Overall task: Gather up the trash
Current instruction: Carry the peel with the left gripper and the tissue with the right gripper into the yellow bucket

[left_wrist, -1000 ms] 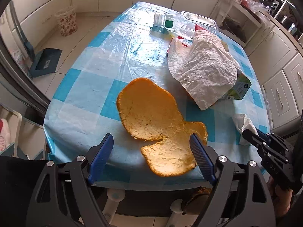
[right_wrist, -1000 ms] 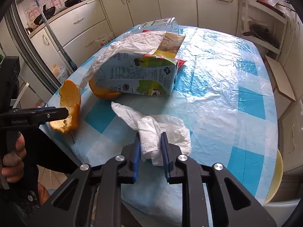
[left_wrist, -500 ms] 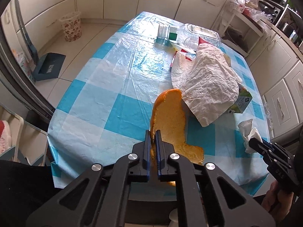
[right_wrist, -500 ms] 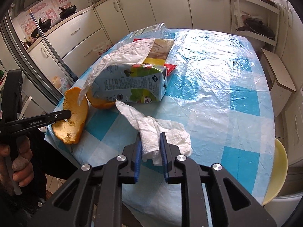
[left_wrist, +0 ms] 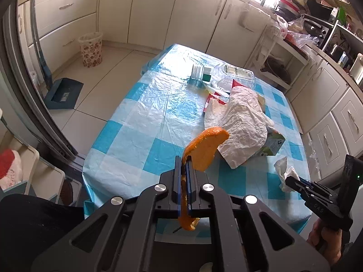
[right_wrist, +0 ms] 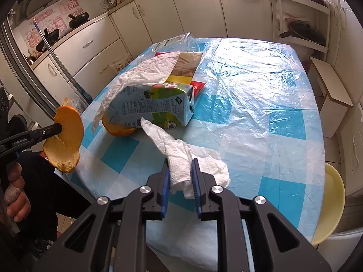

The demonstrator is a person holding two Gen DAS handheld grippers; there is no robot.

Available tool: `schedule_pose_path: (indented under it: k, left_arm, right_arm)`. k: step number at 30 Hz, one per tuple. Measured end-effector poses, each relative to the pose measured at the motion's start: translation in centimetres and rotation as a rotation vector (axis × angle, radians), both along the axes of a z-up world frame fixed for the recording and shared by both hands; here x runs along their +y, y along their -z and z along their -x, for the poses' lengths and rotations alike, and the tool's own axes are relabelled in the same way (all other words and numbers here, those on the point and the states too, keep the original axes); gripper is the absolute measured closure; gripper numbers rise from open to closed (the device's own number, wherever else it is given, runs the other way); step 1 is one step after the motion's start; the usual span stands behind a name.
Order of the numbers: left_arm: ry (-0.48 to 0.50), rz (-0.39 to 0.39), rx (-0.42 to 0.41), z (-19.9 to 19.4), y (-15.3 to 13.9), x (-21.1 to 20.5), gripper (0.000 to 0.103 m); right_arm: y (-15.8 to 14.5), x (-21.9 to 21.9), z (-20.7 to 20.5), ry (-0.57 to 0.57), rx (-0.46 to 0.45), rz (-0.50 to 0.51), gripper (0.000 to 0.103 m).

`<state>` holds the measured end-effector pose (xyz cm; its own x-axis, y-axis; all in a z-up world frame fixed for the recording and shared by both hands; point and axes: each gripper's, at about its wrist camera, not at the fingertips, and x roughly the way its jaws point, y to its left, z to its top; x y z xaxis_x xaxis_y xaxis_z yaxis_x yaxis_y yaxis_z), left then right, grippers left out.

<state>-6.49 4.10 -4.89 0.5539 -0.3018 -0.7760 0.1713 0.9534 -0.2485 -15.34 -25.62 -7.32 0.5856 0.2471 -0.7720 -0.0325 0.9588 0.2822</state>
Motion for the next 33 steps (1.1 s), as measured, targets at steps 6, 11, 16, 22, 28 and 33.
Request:
schedule_pose_path:
  k: [6, 11, 16, 22, 28, 33]
  left_arm:
    - [0.027, 0.031, -0.041, 0.7, -1.8, 0.0, 0.099]
    - [0.067, 0.052, -0.095, 1.9, -4.2, -0.7, 0.099]
    - [0.119, 0.068, -0.126, 2.7, -5.9, -2.5, 0.099]
    - [0.227, 0.099, -0.15, 4.2, -7.8, -6.8, 0.099]
    - [0.371, 0.152, -0.143, 5.3, -8.8, -13.5, 0.099]
    - [0.488, 0.191, -0.127, 6.1, -9.1, -20.0, 0.099]
  right_arm:
    - [-0.3, -0.6, 0.3, 0.019, -0.013, -0.005, 0.084]
    - [-1.0, -1.5, 0.7, 0.047, -0.038, -0.018, 0.084]
    - [-1.8, -3.3, 1.3, 0.1, -0.069, -0.04, 0.084]
    - [-3.1, -7.0, 2.7, 0.219, -0.109, -0.062, 0.084]
    - [-2.7, -12.9, 5.2, 0.432, -0.101, -0.124, 0.084]
    - [-1.9, -17.5, 8.1, 0.603, -0.08, -0.192, 0.081]
